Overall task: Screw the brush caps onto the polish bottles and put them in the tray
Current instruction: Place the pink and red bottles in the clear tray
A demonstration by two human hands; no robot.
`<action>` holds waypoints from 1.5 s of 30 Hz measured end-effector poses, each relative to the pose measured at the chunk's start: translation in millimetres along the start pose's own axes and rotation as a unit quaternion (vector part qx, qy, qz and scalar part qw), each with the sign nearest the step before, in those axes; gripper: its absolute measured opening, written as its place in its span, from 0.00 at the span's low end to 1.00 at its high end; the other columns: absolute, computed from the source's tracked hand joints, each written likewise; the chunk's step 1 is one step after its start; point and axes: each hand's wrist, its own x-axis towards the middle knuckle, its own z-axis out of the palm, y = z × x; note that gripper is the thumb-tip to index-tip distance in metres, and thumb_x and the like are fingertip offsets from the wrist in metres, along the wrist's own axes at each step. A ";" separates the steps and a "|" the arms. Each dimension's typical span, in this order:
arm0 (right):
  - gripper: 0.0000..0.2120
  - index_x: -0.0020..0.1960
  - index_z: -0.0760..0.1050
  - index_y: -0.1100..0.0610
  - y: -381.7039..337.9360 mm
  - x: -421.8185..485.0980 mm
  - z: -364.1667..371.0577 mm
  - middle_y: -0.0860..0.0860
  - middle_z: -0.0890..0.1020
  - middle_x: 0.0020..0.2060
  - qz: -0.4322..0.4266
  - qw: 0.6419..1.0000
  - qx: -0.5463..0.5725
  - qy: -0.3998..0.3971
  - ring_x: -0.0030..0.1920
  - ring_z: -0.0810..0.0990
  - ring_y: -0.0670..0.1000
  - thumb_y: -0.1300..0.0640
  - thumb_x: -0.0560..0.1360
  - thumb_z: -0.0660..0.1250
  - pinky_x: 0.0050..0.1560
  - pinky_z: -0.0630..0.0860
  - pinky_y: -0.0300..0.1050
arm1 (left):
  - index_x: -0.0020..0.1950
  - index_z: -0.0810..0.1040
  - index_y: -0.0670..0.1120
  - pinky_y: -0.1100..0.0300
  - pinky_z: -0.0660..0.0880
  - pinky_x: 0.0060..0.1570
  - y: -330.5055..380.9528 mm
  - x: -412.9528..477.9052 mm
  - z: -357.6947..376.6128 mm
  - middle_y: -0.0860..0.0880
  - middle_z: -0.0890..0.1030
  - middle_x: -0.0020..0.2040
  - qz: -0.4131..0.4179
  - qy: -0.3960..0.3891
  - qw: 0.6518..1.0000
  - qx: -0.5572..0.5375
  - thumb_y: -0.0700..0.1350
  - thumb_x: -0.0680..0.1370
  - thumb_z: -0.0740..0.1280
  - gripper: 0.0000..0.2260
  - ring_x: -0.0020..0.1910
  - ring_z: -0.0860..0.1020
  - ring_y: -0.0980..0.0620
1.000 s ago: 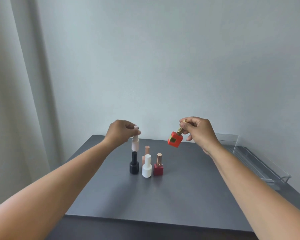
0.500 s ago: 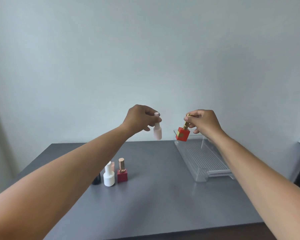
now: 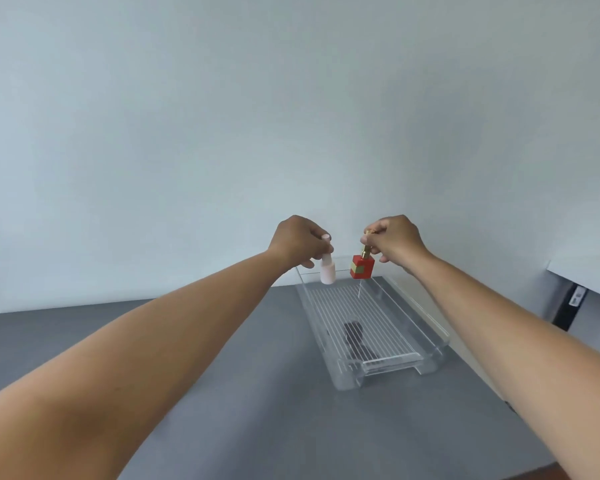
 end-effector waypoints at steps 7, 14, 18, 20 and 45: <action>0.05 0.47 0.81 0.59 21.3 33.9 13.0 0.56 0.85 0.42 -0.001 0.999 -0.034 -0.020 0.43 0.85 0.56 0.62 0.71 0.73 0.42 0.82 0.51 | 0.46 0.83 0.43 0.53 0.84 0.39 -11.0 41.5 34.5 0.48 0.86 0.41 -0.010 -0.010 0.999 0.041 0.37 0.73 0.72 0.04 0.43 0.85 0.49; 0.07 0.48 0.81 0.59 43.9 58.3 27.9 0.55 0.84 0.44 0.007 0.997 -0.062 -0.035 0.47 0.83 0.55 0.62 0.70 0.74 0.49 0.81 0.52 | 0.49 0.83 0.43 0.48 0.84 0.43 -19.4 65.9 61.6 0.46 0.85 0.48 -0.008 -0.005 0.997 0.077 0.35 0.73 0.71 0.06 0.47 0.84 0.44; 0.10 0.51 0.82 0.58 57.1 66.0 35.5 0.52 0.83 0.44 -0.002 0.996 -0.081 -0.041 0.45 0.81 0.52 0.61 0.70 0.75 0.45 0.76 0.44 | 0.51 0.84 0.44 0.50 0.84 0.42 -24.7 75.4 71.2 0.47 0.83 0.52 -0.001 -0.004 0.995 0.102 0.35 0.74 0.69 0.09 0.46 0.83 0.44; 0.10 0.51 0.81 0.57 61.9 68.8 38.3 0.49 0.81 0.44 -0.010 0.996 -0.085 -0.038 0.45 0.79 0.49 0.61 0.70 0.75 0.44 0.72 0.40 | 0.54 0.84 0.45 0.50 0.84 0.43 -27.8 78.5 74.2 0.47 0.83 0.52 0.010 0.000 0.993 0.117 0.35 0.74 0.68 0.11 0.44 0.83 0.45; 0.20 0.63 0.75 0.54 63.0 58.6 34.2 0.51 0.80 0.52 -0.020 0.995 -0.098 -0.016 0.50 0.78 0.50 0.53 0.73 0.72 0.49 0.71 0.42 | 0.60 0.81 0.50 0.51 0.82 0.50 -30.4 71.0 69.7 0.49 0.82 0.52 0.030 0.037 0.991 0.121 0.40 0.75 0.72 0.15 0.47 0.79 0.51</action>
